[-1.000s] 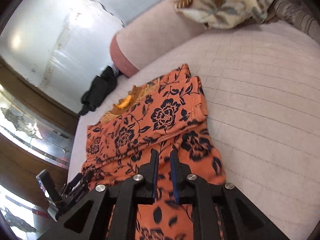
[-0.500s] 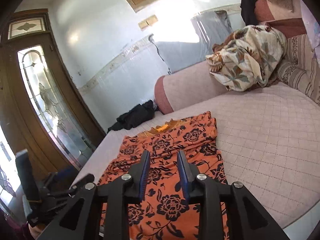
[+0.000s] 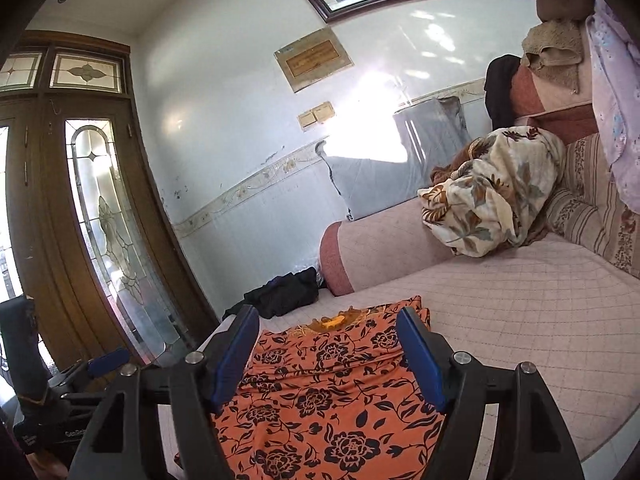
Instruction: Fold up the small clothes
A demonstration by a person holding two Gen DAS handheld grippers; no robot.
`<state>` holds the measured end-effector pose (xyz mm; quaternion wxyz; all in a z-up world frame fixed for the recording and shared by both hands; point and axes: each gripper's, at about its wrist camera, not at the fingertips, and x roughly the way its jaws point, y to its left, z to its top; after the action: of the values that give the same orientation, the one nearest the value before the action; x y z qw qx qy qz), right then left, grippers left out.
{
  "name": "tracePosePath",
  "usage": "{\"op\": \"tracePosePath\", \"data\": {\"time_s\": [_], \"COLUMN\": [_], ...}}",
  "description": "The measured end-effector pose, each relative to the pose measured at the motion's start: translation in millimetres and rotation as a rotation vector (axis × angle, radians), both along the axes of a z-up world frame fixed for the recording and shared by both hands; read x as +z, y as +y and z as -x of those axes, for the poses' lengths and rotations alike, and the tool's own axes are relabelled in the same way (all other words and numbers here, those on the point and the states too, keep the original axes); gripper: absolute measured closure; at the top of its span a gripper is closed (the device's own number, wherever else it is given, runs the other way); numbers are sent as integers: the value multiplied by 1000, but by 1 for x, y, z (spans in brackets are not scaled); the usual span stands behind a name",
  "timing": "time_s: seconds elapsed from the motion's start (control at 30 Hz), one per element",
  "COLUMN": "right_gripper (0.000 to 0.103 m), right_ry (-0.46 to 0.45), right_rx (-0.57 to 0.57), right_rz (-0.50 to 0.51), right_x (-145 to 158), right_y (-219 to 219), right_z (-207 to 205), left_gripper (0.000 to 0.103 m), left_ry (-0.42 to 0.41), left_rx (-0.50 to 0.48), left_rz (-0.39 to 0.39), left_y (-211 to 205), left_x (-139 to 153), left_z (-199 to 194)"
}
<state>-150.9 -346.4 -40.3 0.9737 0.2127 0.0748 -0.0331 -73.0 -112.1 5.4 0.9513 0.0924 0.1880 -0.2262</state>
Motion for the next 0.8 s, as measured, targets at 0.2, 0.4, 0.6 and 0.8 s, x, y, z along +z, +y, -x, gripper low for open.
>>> {"op": "tracePosePath", "data": {"time_s": [0.2,0.4,0.6,0.8], "right_gripper": [28,28,25,25], "right_ry": [-33,-60,-60,30], "right_rx": [-14,-23,-6,-5], "right_rz": [-8,-24,-57,-93], "right_x": [11,18,11,-27], "right_y": [-2,0,1,-6], "right_z": [8,11,-1,-25], "left_gripper": [3,2,2,2], "left_ry": [-16,-13,26,82], "left_rx": [4,3,54,105], "left_rz": [20,1,-21,-39], "left_y": [4,1,3,3], "left_x": [8,3,-14,-38], "left_z": [7,9,-11,-44]}}
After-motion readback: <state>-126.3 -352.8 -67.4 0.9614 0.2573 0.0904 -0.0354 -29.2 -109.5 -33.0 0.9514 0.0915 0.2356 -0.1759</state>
